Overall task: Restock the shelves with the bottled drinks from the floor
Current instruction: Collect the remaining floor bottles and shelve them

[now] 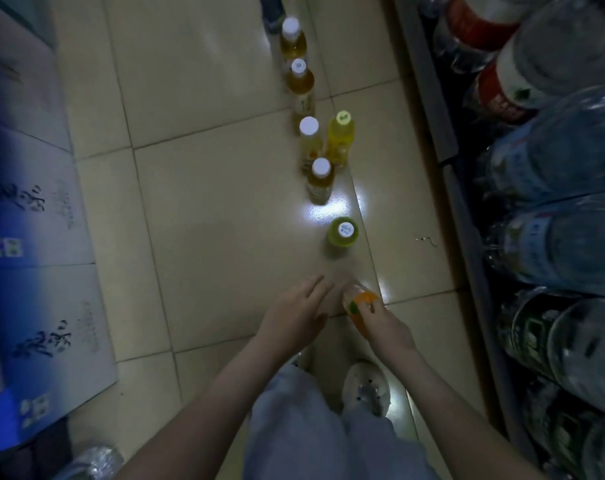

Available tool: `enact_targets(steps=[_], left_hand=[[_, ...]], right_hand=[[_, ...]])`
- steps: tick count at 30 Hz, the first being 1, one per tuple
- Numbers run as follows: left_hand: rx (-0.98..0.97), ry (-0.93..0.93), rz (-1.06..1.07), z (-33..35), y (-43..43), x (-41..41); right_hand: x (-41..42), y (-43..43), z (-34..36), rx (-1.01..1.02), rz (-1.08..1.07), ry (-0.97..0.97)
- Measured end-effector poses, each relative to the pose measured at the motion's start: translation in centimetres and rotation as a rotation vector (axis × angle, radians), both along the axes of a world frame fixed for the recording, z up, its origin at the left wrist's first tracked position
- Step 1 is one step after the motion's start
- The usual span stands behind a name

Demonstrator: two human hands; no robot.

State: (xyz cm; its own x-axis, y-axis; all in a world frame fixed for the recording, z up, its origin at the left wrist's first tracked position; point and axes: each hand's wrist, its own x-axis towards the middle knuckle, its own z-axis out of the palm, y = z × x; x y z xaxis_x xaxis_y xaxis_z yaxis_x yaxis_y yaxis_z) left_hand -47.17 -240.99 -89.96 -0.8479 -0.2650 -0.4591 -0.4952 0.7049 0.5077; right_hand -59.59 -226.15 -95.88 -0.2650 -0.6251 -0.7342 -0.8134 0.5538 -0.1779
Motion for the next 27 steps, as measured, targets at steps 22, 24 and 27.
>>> enact_targets(steps=[22, 24, 27], left_hand=[[0.243, 0.094, -0.254, 46.4, -2.2, -2.3], [0.212, 0.085, -0.309, 48.9, -1.6, -4.0], [0.092, 0.092, -0.404, 51.8, -0.1, -6.9]], right_hand=[[1.2, 1.1, 58.9, -0.686, -0.38, -0.239], [0.9, 2.2, 60.8, -0.709, -0.492, -0.18], [0.8, 3.7, 62.8, -0.772, -0.689, -0.06]])
